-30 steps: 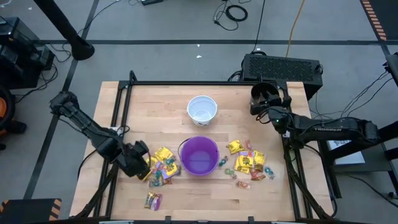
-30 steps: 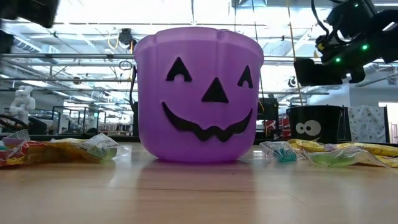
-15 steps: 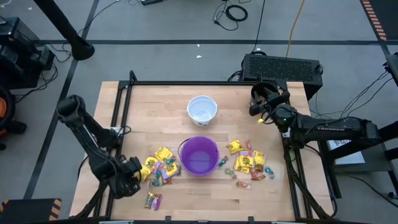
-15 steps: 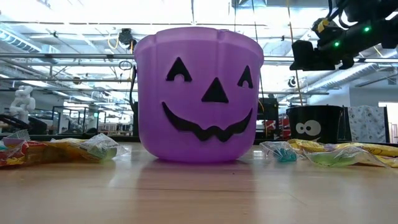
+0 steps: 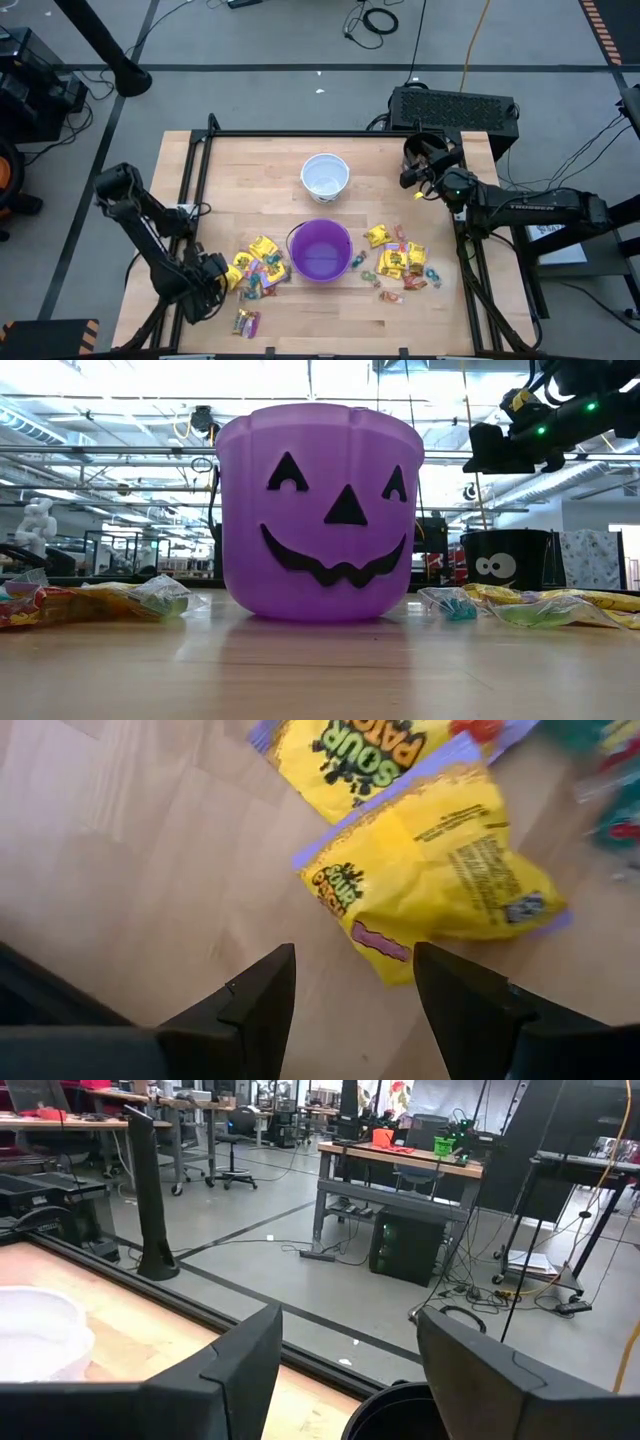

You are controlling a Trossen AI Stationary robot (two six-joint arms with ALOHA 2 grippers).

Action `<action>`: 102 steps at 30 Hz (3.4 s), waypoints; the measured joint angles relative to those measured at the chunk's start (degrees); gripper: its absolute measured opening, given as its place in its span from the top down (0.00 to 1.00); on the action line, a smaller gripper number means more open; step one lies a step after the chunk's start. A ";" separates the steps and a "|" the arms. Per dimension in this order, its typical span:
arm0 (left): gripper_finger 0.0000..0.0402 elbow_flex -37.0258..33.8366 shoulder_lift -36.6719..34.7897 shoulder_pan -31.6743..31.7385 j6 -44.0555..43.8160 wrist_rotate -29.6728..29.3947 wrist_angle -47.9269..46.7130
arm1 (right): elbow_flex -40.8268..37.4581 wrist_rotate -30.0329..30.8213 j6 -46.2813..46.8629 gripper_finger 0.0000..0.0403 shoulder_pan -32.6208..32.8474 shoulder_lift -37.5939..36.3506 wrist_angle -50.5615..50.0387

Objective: Sort candy by brand, put in halloween buckets
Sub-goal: Put the yellow candy into the white bucket

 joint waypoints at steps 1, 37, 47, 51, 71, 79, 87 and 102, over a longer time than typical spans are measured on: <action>0.47 -0.78 0.00 -0.20 -0.02 0.01 1.31 | 0.00 -0.01 -0.01 0.44 0.00 0.00 0.01; 1.00 -2.80 -18.62 -0.17 23.17 -57.46 11.82 | -0.04 -16.07 1.98 0.44 -0.02 0.02 2.02; 1.00 -2.82 -26.99 1.33 56.21 -49.00 45.47 | -0.07 -41.71 2.54 0.44 0.00 0.02 7.03; 1.00 -2.81 -26.72 5.64 78.34 -35.83 65.40 | -0.07 -47.41 2.46 0.44 0.00 0.02 9.15; 1.00 -2.80 -26.60 33.79 81.93 -21.56 85.27 | -0.07 -53.76 4.26 0.44 0.37 0.01 11.67; 1.00 -2.80 -26.54 40.93 72.08 -29.53 81.38 | -0.07 -53.72 5.35 0.44 0.37 0.01 11.56; 1.00 -2.80 -26.56 43.29 78.41 -24.67 81.61 | -0.07 -53.70 5.61 0.44 0.37 0.02 11.54; 1.00 -2.76 -19.64 67.48 81.07 9.77 79.98 | -0.07 -53.64 4.76 0.44 0.37 0.00 12.77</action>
